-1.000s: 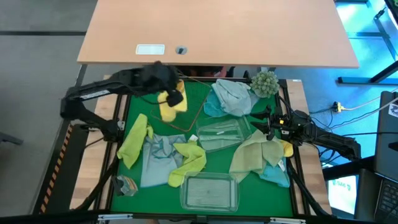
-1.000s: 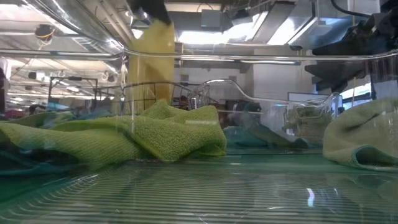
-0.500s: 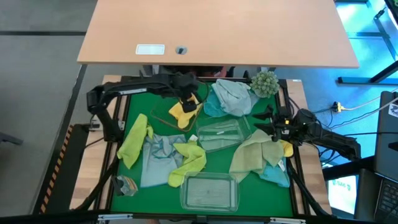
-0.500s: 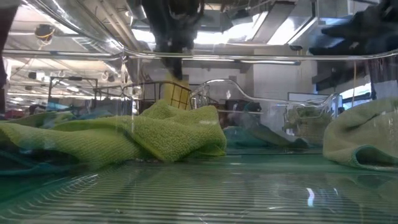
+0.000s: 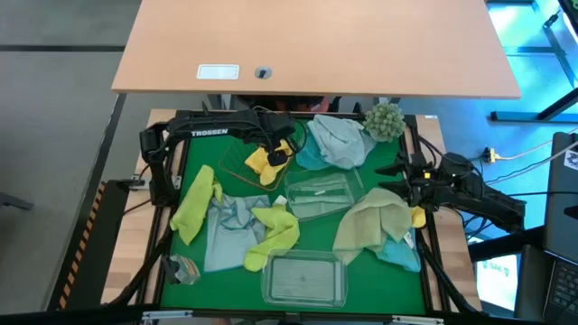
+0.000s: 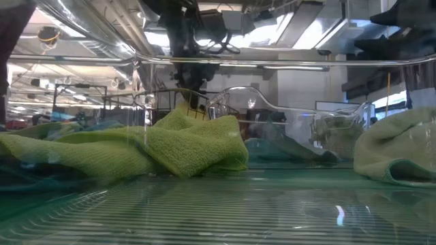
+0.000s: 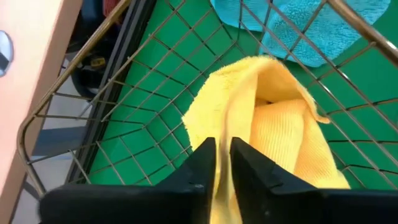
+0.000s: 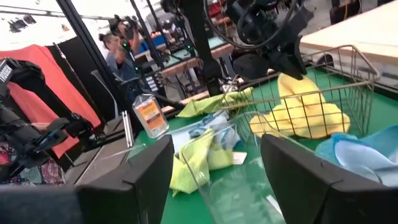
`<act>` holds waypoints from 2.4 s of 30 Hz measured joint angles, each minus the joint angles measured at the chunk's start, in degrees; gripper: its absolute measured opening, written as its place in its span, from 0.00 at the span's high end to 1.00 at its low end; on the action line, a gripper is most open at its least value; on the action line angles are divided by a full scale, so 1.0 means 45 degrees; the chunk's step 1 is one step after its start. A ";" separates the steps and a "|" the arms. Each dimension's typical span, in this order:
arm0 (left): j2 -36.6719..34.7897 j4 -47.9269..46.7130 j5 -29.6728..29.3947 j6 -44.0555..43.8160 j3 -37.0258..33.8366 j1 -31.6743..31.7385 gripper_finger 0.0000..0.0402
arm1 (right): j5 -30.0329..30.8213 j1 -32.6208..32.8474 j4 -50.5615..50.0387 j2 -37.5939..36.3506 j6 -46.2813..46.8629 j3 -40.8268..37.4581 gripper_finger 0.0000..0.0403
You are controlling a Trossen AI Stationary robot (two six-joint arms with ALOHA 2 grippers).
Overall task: Sort microfiber towel by color & place in baskets
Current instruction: Put the left yellow towel into the gold wire basket, then put the green towel into the bottom transparent bin
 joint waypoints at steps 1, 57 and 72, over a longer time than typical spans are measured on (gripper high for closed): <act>0.0000 0.0000 -0.0098 -0.0017 0.0004 0.0000 0.84 | 0.0000 0.0000 -0.0337 0.0000 0.0000 0.0220 0.40; -0.0010 0.0003 -0.0069 -0.0018 0.0004 -0.0068 0.70 | -0.0782 0.0005 -0.7362 0.6913 -0.0126 0.1634 0.40; -0.0010 0.0010 -0.0069 -0.0016 0.0004 -0.0063 0.70 | -0.0214 0.0005 -0.7409 0.8272 -0.0078 0.1634 0.81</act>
